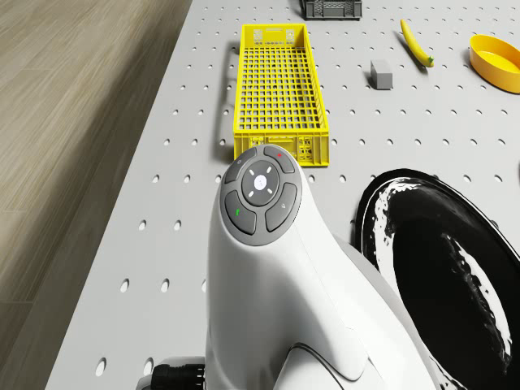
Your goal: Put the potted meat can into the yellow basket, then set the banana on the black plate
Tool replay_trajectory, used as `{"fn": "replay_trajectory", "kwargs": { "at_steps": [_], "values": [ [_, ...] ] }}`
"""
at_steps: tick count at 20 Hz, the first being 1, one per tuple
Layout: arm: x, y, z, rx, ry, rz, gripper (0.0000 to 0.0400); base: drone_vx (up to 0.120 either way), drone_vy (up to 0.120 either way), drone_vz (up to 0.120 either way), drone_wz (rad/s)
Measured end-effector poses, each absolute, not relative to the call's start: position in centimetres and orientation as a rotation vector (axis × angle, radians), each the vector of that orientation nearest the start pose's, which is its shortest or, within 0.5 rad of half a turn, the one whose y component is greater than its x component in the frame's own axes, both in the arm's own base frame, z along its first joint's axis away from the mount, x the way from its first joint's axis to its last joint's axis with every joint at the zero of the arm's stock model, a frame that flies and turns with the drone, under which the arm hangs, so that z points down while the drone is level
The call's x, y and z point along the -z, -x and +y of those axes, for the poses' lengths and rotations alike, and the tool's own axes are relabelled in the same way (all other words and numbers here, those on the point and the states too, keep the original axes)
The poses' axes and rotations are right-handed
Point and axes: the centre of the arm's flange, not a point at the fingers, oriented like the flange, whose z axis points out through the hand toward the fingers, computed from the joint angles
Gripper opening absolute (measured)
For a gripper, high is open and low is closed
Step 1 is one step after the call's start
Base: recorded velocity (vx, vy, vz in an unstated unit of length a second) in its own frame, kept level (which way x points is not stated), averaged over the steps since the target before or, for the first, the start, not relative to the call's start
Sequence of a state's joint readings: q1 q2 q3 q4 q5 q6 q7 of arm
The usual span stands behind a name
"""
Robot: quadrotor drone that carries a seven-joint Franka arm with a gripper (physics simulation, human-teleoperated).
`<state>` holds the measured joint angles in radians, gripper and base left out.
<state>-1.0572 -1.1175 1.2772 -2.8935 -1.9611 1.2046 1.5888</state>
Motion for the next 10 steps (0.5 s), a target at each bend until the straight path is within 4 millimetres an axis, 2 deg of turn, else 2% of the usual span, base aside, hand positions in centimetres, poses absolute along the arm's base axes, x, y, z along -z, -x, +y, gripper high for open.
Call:
{"fn": "replay_trajectory", "kwargs": {
  "at_steps": [1,5,10],
  "values": [
    [-49.08,-30.68,0.01,-0.784,-0.004,-0.004,0.0400,0.080,0.000,-0.120,0.000],
    [-49.08,-30.68,0.00,-0.784,-0.002,-0.003,0.0400,0.010,0.000,-0.120,0.000],
    [-49.08,-30.68,-0.01,-0.784,-0.001,-0.002,0.0400,0.120,0.000,-0.120,0.000]
  ]
}}
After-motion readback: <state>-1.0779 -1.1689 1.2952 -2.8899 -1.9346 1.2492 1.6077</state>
